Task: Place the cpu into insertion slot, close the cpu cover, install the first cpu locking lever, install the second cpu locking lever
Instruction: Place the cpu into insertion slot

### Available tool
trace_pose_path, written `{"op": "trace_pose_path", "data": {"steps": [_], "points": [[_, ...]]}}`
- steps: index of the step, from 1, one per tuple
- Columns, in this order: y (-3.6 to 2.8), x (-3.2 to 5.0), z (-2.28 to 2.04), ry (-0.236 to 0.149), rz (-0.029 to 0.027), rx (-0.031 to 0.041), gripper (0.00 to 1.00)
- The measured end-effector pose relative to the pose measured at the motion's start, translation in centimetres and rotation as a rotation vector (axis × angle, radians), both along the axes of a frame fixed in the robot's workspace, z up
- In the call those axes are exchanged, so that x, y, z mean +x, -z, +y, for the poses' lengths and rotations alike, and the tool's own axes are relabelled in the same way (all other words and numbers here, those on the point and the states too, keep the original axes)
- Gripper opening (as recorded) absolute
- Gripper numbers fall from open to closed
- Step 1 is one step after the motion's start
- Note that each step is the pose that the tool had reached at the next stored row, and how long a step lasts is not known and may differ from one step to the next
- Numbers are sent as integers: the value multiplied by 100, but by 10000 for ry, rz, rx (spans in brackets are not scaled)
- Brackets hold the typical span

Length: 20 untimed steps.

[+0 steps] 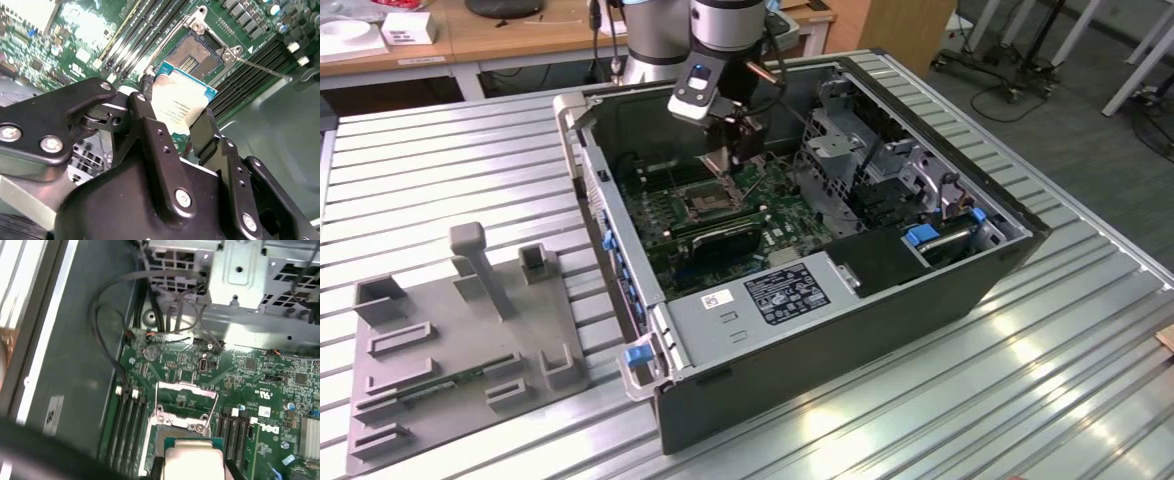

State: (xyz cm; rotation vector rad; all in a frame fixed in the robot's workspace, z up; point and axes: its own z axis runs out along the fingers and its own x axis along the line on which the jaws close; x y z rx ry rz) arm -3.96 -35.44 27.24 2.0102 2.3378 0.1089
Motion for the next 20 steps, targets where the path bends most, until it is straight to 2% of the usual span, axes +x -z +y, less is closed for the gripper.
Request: {"op": "trace_pose_path", "data": {"steps": [3,16,17,18,19,20], "points": [[0,0,1,338,2,-1,54],[0,0,11,355,1,-1,54],[2,0,12,356,57,0,54],[2,0,12,358,162,-2,54],[2,1,12,357,244,-6,54],[2,1,11,357,302,-8,54]]}}
